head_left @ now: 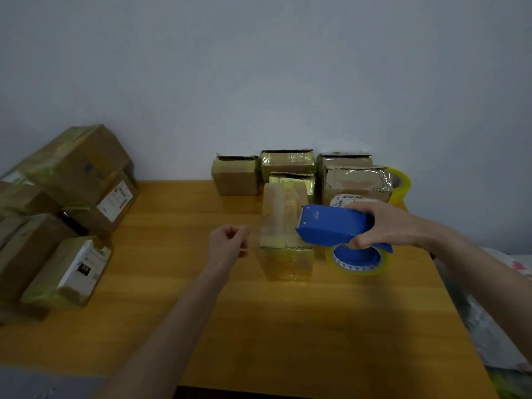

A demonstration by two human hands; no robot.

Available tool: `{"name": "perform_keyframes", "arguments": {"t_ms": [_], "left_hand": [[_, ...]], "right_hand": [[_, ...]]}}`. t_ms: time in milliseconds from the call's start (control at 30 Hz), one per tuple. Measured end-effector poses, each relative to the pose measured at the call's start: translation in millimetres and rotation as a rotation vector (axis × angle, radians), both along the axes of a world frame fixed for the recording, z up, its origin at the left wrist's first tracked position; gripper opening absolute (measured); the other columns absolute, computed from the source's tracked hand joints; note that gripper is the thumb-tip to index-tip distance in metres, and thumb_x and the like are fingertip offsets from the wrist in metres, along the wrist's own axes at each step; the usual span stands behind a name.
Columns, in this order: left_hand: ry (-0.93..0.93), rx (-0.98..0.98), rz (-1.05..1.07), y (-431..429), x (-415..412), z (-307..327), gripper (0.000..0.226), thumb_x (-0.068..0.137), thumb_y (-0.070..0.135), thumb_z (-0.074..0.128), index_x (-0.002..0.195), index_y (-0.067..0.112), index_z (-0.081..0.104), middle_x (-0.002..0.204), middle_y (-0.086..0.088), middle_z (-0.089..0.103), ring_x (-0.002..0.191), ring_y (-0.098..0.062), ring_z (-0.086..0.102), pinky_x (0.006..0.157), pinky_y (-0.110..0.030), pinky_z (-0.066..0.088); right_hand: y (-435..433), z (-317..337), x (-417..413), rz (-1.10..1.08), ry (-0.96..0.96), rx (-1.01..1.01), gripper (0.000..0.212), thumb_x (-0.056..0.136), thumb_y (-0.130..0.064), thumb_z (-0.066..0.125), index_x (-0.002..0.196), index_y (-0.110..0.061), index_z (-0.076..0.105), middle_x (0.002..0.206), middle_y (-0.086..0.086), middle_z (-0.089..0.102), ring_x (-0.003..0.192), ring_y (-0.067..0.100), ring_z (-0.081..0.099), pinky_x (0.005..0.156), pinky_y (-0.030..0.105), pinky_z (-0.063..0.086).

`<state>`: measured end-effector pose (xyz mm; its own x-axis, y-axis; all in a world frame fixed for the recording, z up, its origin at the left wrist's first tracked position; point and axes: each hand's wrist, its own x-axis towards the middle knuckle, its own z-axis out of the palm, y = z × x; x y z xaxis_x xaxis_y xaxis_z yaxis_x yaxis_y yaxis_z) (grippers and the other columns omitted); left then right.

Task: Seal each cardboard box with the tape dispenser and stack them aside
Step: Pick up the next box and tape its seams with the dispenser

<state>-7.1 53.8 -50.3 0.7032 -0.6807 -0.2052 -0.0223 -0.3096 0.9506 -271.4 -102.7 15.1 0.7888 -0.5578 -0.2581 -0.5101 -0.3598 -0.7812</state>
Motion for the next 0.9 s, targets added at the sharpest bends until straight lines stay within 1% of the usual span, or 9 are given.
{"name": "perform_keyframes", "arguments": {"t_ms": [100,200,300,367,467,533,600,700,900], "left_hand": [[0.004,0.004,0.007,4.6,-9.3,-6.0,0.021,0.095,0.018,0.058,0.078,0.006,0.063,0.068,-0.005,0.058,0.064,-0.012,0.057,0.049,-0.018,0.050],[0.021,0.035,0.020,3.3,-17.6,-9.1,0.022,0.095,0.018,0.058,0.078,0.005,0.064,0.068,-0.005,0.058,0.064,-0.013,0.056,0.048,-0.018,0.050],[0.045,0.062,0.067,6.2,-15.3,-10.9,0.023,0.095,0.018,0.058,0.077,0.004,0.062,0.066,-0.005,0.054,0.063,-0.013,0.054,0.048,-0.021,0.050],[0.034,0.056,0.092,10.7,-8.5,-11.7,0.023,0.095,0.019,0.058,0.077,0.004,0.062,0.067,-0.005,0.053,0.063,-0.013,0.053,0.049,-0.021,0.051],[0.000,0.034,0.069,13.6,-6.1,-11.5,0.022,0.095,0.019,0.058,0.079,0.004,0.063,0.069,-0.006,0.053,0.064,-0.013,0.054,0.050,-0.022,0.052],[-0.025,0.031,0.057,10.9,-8.8,-11.2,0.021,0.096,0.018,0.057,0.081,0.004,0.063,0.069,-0.006,0.054,0.065,-0.013,0.054,0.051,-0.022,0.053],[-0.042,0.033,0.053,9.1,-11.1,-11.3,0.021,0.096,0.018,0.057,0.080,0.006,0.063,0.069,-0.005,0.054,0.064,-0.013,0.054,0.051,-0.020,0.052],[-0.047,0.049,0.055,7.2,-11.4,-15.0,0.022,0.095,0.018,0.057,0.078,0.006,0.063,0.069,-0.006,0.054,0.065,-0.014,0.053,0.050,-0.020,0.051],[-0.067,0.089,0.044,3.0,-9.7,-24.6,0.022,0.096,0.019,0.057,0.082,0.003,0.063,0.068,-0.005,0.054,0.063,-0.014,0.053,0.047,-0.019,0.049]], "right_hand": [[3.4,-0.3,-7.9,0.008,0.023,-0.052,0.053,0.053,-0.037,0.073,0.103,-0.032,0.058,0.097,-0.004,0.063,0.084,0.010,0.064,0.071,0.021,0.052],[4.5,0.6,-12.3,0.042,0.055,-0.089,0.053,0.056,-0.037,0.073,0.106,-0.032,0.056,0.097,-0.005,0.061,0.083,0.007,0.063,0.067,0.019,0.049],[1.9,-1.3,-20.5,0.076,0.109,-0.153,0.050,0.067,-0.024,0.081,0.109,-0.030,0.055,0.099,-0.004,0.061,0.086,0.010,0.062,0.072,0.023,0.052],[-3.2,-1.6,-28.3,0.055,0.138,-0.192,0.048,0.071,-0.017,0.080,0.109,-0.031,0.055,0.100,-0.006,0.061,0.088,0.009,0.061,0.074,0.023,0.051],[-10.1,-0.3,-33.2,0.046,0.179,-0.239,0.055,0.071,-0.019,0.081,0.113,-0.036,0.050,0.104,-0.010,0.059,0.091,0.007,0.058,0.075,0.022,0.048],[-12.4,-1.2,-33.6,0.065,0.221,-0.265,0.067,0.070,-0.023,0.081,0.123,-0.041,0.043,0.110,-0.013,0.056,0.097,0.009,0.057,0.083,0.029,0.049],[-13.6,-3.2,-33.3,0.076,0.254,-0.295,0.073,0.070,-0.024,0.080,0.128,-0.042,0.040,0.113,-0.010,0.056,0.101,0.015,0.057,0.090,0.037,0.050],[-14.8,-7.1,-32.7,0.081,0.291,-0.316,0.073,0.071,-0.025,0.080,0.130,-0.040,0.040,0.115,-0.007,0.057,0.102,0.017,0.057,0.091,0.039,0.050],[-20.0,-18.1,-31.0,0.075,0.273,-0.253,0.070,0.072,-0.022,0.080,0.126,-0.041,0.041,0.115,-0.007,0.057,0.103,0.015,0.056,0.092,0.036,0.048]]}}
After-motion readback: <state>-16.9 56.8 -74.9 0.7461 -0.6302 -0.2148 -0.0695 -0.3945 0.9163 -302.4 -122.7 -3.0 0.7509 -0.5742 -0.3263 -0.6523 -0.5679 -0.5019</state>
